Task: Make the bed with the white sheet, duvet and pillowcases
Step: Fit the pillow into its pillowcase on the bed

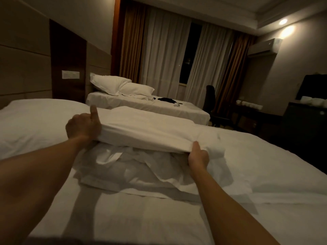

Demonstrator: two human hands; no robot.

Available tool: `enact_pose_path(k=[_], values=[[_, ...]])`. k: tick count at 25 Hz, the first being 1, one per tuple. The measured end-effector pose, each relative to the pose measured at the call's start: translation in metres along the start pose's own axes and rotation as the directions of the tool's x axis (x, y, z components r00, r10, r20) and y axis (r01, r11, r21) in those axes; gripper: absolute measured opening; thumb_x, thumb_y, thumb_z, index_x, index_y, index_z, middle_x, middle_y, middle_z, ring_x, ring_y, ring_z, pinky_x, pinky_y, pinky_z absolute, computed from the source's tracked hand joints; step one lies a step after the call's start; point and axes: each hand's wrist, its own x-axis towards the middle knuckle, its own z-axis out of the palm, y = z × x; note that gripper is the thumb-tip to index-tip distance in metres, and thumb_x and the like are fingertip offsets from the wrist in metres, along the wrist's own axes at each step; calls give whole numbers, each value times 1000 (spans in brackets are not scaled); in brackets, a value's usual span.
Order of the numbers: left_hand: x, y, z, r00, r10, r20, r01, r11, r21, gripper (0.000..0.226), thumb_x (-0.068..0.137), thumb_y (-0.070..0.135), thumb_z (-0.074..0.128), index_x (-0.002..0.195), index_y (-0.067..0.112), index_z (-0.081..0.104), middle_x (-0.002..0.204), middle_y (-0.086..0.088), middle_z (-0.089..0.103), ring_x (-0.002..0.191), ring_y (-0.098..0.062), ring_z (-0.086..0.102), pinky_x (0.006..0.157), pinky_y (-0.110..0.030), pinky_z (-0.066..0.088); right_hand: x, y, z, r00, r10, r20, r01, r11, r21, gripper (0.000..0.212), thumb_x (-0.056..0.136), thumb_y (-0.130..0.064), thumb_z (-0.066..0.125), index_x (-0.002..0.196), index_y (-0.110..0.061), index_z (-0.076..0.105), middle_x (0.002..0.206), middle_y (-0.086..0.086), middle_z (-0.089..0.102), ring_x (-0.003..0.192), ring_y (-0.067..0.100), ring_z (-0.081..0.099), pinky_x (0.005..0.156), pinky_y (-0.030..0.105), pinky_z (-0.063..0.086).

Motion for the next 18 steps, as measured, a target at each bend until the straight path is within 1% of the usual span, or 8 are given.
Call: enact_pose_path(k=[3, 6, 8, 11, 13, 14, 16, 18], values=[[-13, -6, -1, 999, 9, 32, -10, 1000, 29, 89, 103, 59, 5, 82, -1, 67, 82, -22, 64, 75, -36, 58, 73, -40, 46, -5, 3, -10, 997, 78, 19, -78, 997, 6, 60, 100, -49, 50, 139, -4, 51, 128, 18, 59, 114, 38, 56, 102, 49, 49], [-25, 4, 2, 994, 96, 52, -98, 995, 21, 80, 104, 56, 9, 84, 5, 67, 84, -20, 65, 76, -34, 57, 70, -37, 41, -11, 7, -22, 977, 213, 20, -214, 971, 107, 71, 87, -53, 70, 138, -7, 51, 115, 11, 56, 104, 32, 56, 97, 50, 52], [-34, 15, 8, 979, 202, 17, -202, 979, 9, 74, 102, 55, 13, 83, 5, 65, 85, -18, 66, 78, -34, 56, 68, -37, 40, -10, -1, -25, 969, 245, 19, -244, 949, 202, 82, 78, -56, 78, 140, -10, 49, 118, 10, 55, 107, 32, 55, 97, 52, 52], [-39, 23, 16, 943, 333, 7, -333, 941, 54, 55, 95, 53, 18, 75, 14, 51, 80, -11, 58, 75, -26, 44, 66, -36, 36, -3, -16, -21, 956, 292, 11, -277, 894, 353, 97, 69, -60, 83, 143, -12, 43, 125, 9, 54, 109, 30, 54, 96, 51, 53], [-37, 21, 15, 927, 370, 60, -374, 924, 82, 63, 98, 53, 14, 75, 12, 56, 79, -12, 62, 72, -25, 44, 65, -34, 36, 4, -15, -21, 960, 277, -47, -243, 901, 359, 103, 68, -62, 83, 146, -11, 40, 131, 10, 54, 114, 31, 54, 99, 50, 51], [-36, 20, 14, 933, 345, 105, -355, 929, 101, 71, 101, 55, 11, 76, 11, 61, 80, -13, 65, 70, -25, 48, 65, -34, 38, 5, -13, -24, 967, 242, -74, -207, 925, 318, 103, 68, -63, 82, 146, -10, 40, 133, 12, 54, 117, 32, 55, 101, 50, 50], [-28, 22, 13, 941, 283, 186, -314, 934, 171, 81, 101, 58, 5, 78, 11, 67, 81, -14, 66, 71, -27, 54, 70, -34, 42, 10, -7, -29, 984, 151, -96, -125, 964, 236, 93, 77, -59, 78, 145, -8, 42, 126, 11, 55, 120, 34, 55, 101, 50, 50], [-21, 28, 9, 947, 253, 198, -292, 936, 196, 82, 98, 59, 1, 75, 13, 64, 77, -11, 61, 72, -28, 56, 73, -36, 43, 17, -8, -33, 988, 82, -132, -60, 985, 164, 75, 90, -52, 68, 140, -1, 47, 119, 11, 57, 115, 37, 58, 96, 51, 53]])
